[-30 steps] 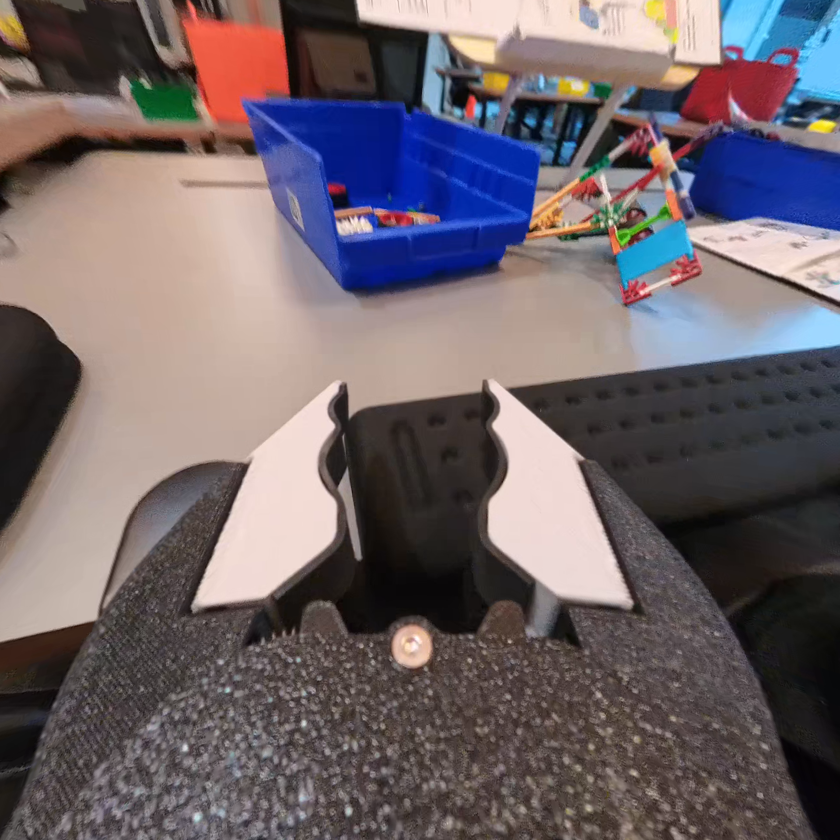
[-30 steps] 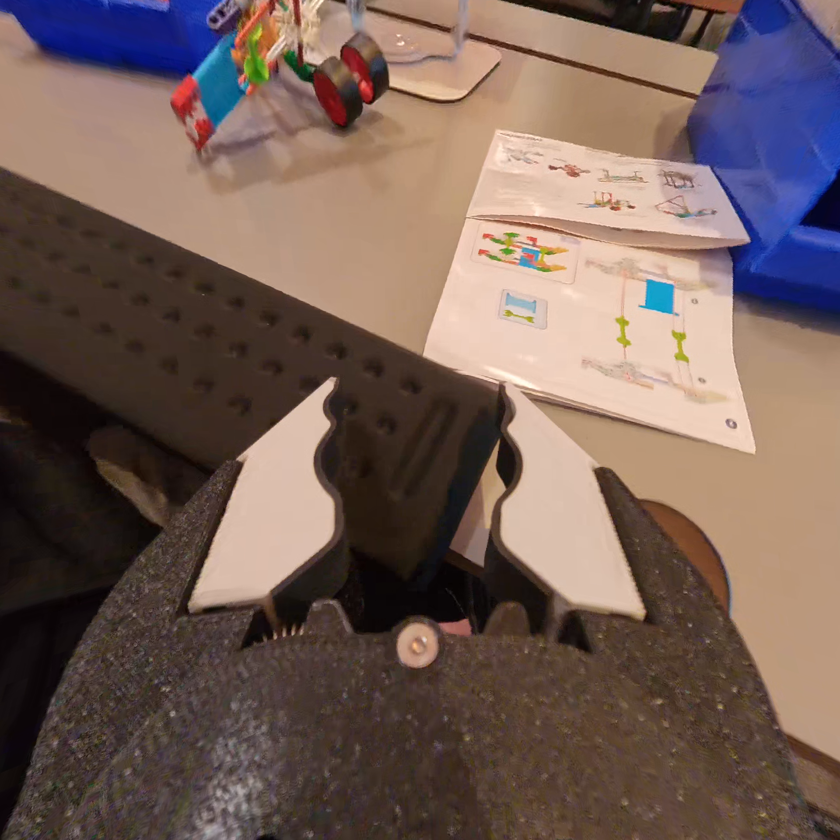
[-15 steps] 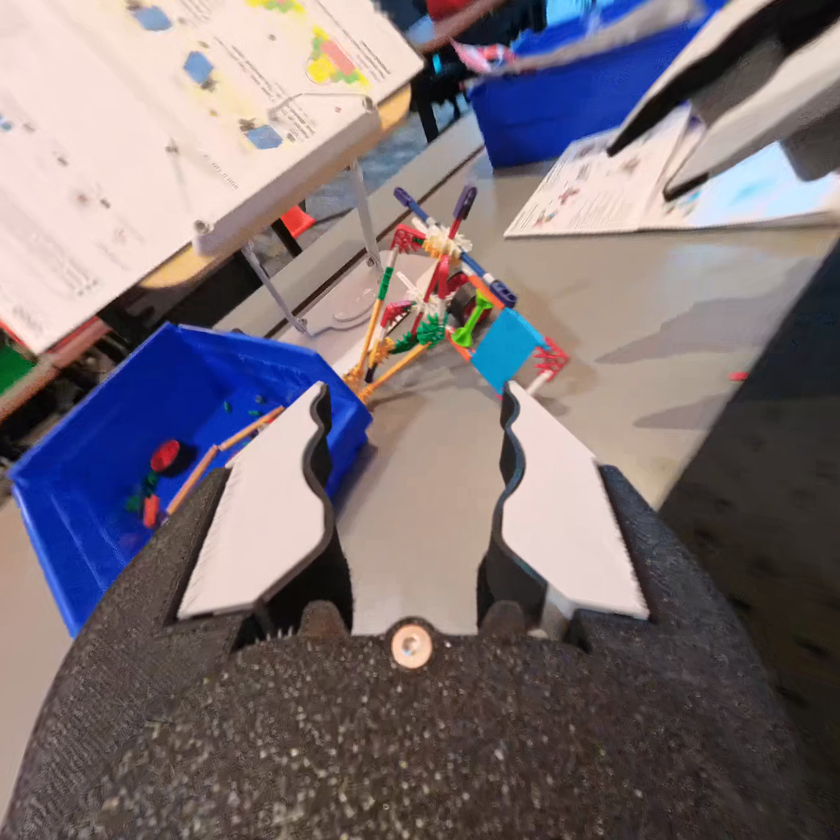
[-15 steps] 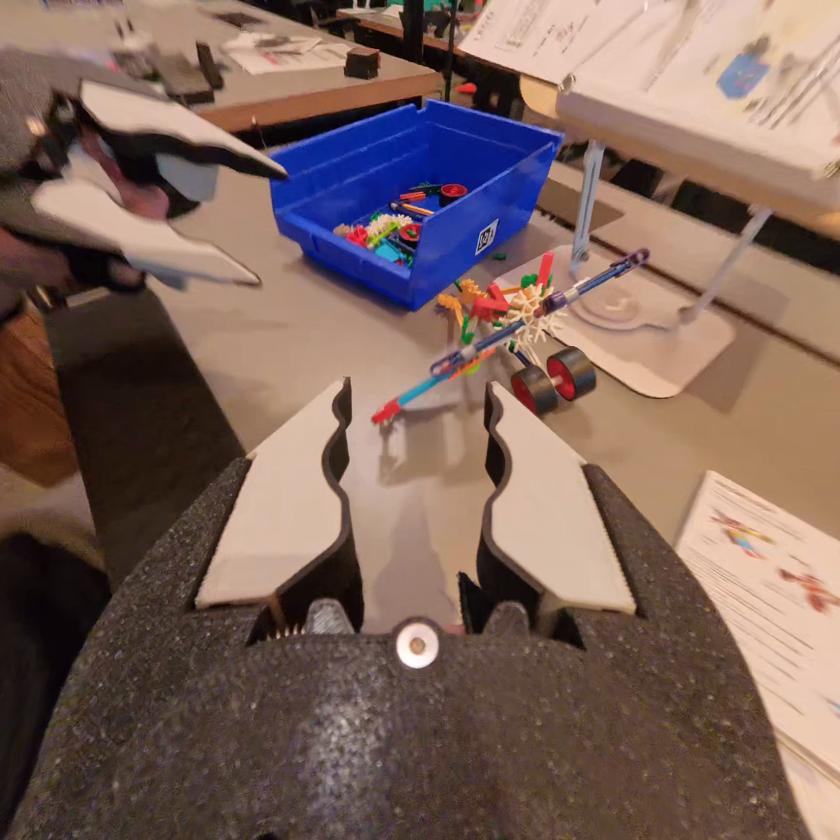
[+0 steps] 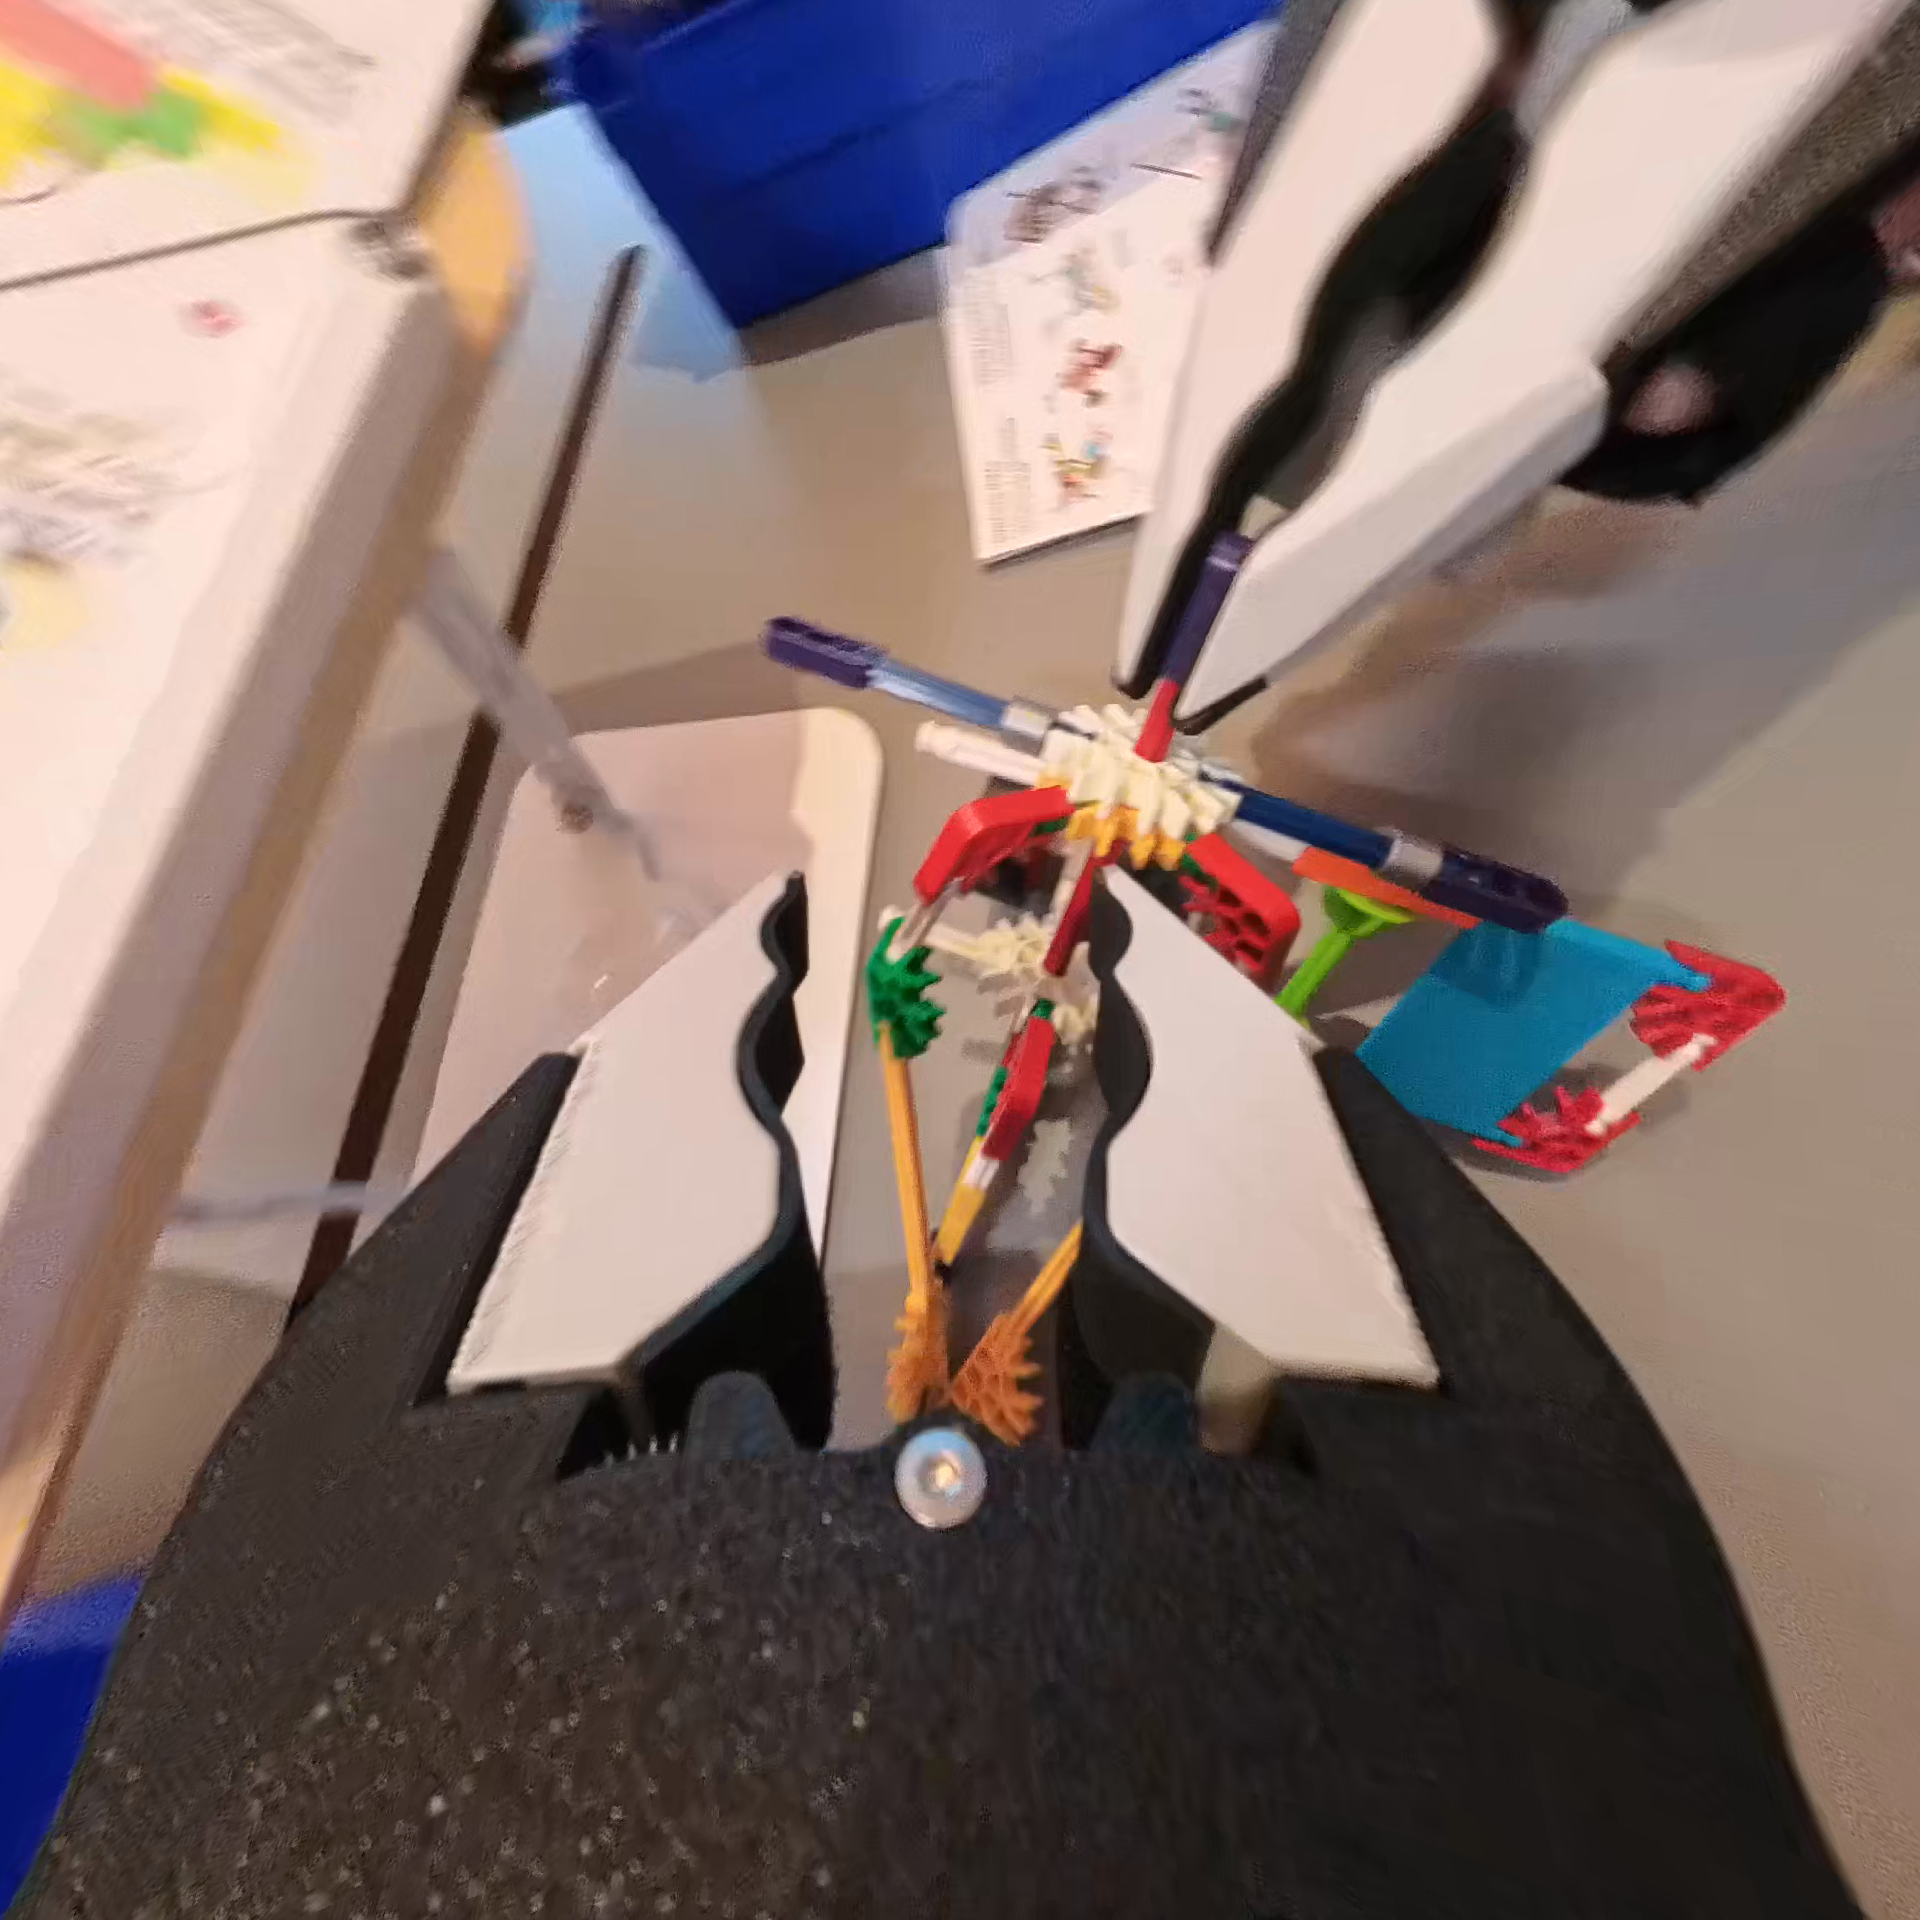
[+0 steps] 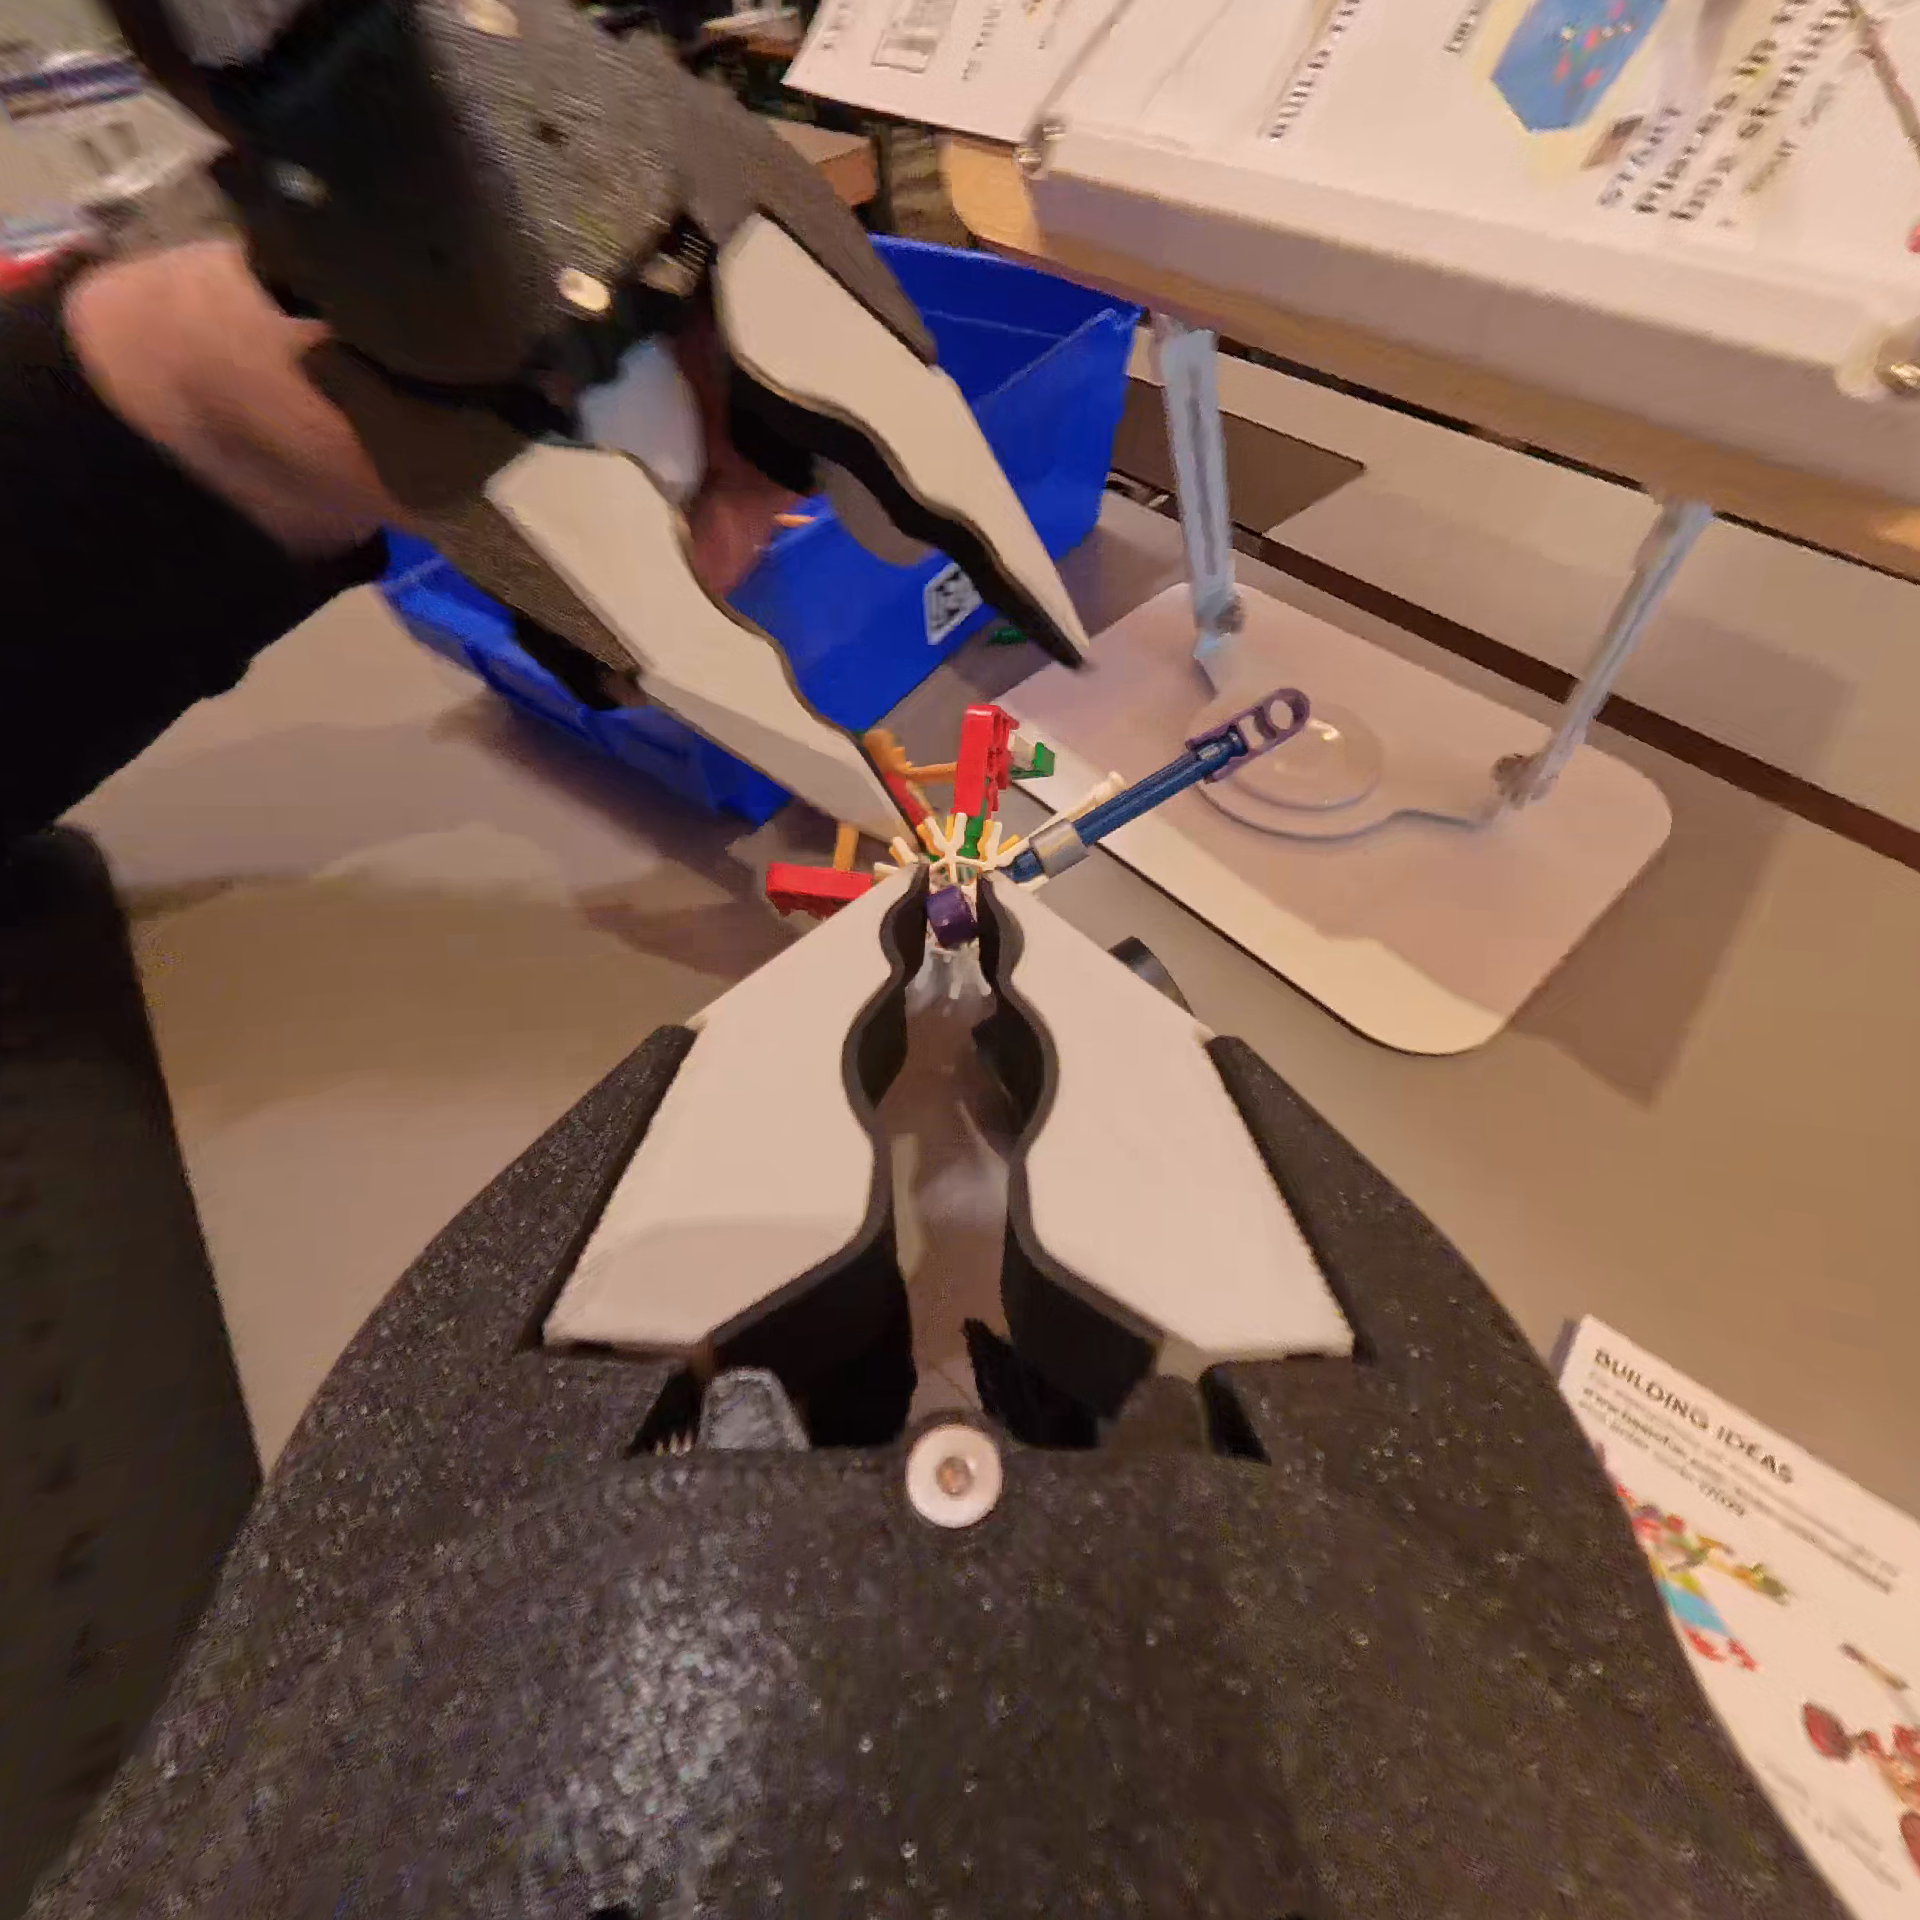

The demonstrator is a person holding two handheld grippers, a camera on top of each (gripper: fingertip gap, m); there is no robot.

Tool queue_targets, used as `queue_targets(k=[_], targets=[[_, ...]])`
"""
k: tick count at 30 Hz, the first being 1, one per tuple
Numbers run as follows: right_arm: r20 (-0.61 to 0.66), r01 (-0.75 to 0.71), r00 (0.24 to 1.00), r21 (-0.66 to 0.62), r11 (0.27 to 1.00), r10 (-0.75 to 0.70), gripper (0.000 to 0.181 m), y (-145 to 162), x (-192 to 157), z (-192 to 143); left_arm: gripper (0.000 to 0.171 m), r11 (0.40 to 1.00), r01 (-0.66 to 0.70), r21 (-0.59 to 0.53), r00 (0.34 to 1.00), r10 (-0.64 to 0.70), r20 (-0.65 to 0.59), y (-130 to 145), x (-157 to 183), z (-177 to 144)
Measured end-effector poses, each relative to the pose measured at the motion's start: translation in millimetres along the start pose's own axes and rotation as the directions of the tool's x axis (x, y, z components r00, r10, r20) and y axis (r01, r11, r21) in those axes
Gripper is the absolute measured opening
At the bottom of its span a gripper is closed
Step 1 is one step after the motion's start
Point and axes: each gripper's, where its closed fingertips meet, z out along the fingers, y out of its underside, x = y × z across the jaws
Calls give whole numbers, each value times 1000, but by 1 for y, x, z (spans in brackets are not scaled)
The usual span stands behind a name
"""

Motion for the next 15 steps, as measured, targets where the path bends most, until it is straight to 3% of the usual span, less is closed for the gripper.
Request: queue_targets(k=[2, 4, 7, 11, 15], targets=[[56, 66, 996, 0, 998, -66, 6, 0, -6, -2, 49, 997, -49, -57, 998, 47, -49, 7, 4, 11], [91, 156, 984, -8, 988, -155, 5, 4, -5, -6, 17, 994, -61, -95, 991, 48, -128, 8, 12, 13], [118, 180, 977, -20, 983, -176, 5, 6, 1, -13, 13, 979, -131, -154, 986, 113, -119, 8, 12, 19], [138, 345, 933, -95, 934, -331, 6, 11, 7, -24, 8, 949, -197, -245, 978, 172, -118, 0, 16, 20], [171, 452, 889, -174, 875, -426, 5, 22, 17, -35, 8, 950, -147, -275, 989, 140, -47, -6, 18, 34]])
